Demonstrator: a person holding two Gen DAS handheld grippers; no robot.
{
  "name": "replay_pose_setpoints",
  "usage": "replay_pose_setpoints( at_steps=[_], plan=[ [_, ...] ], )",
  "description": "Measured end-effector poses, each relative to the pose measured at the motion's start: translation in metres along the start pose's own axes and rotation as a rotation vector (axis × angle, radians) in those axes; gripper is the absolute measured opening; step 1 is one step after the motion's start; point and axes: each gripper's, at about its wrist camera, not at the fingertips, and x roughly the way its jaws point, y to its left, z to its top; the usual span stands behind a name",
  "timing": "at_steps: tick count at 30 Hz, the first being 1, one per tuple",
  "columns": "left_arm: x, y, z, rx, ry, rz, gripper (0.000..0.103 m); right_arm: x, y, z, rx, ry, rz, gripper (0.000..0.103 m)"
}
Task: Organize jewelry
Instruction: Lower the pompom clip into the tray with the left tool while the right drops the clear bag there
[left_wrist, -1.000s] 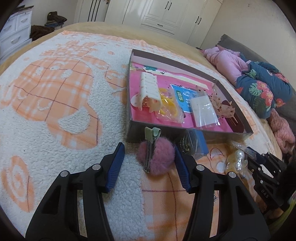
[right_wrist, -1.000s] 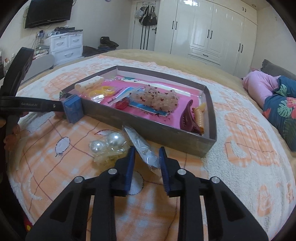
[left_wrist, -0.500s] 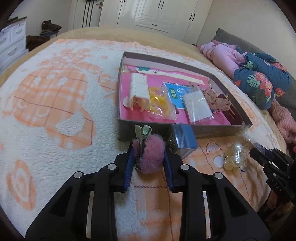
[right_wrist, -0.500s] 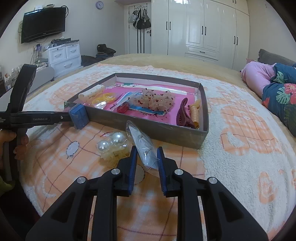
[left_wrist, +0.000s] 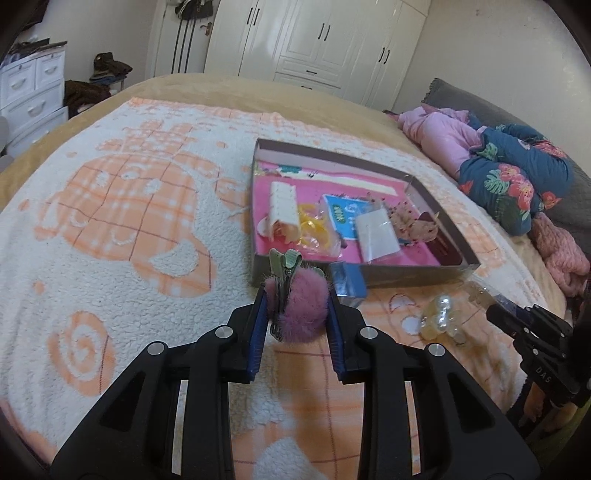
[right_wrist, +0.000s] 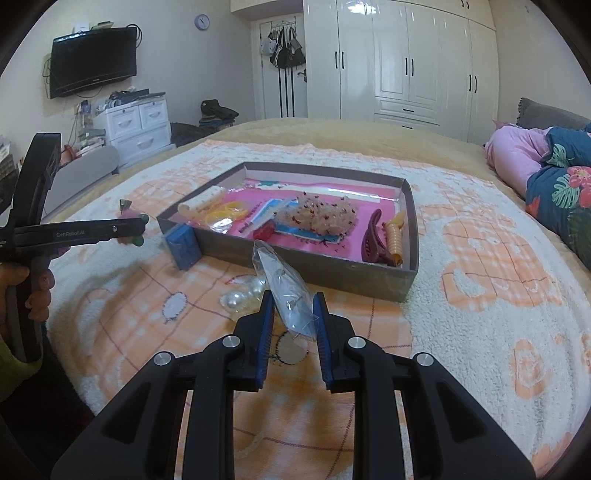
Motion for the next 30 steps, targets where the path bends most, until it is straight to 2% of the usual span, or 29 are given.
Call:
replay_pose_setpoints(
  at_steps=[12,30],
  plan=[
    [0.000,-0.029,0.012,0.039,-0.018,-0.052,0.021,-0.012,-0.006,0.011,0.012,-0.049,-0.018,0.021],
    [0.035,-0.066,0.040,0.095,-0.013,-0.116,0.021,-0.001,-0.033,0.023,0.052,-0.058,-0.075,0.021]
  ],
)
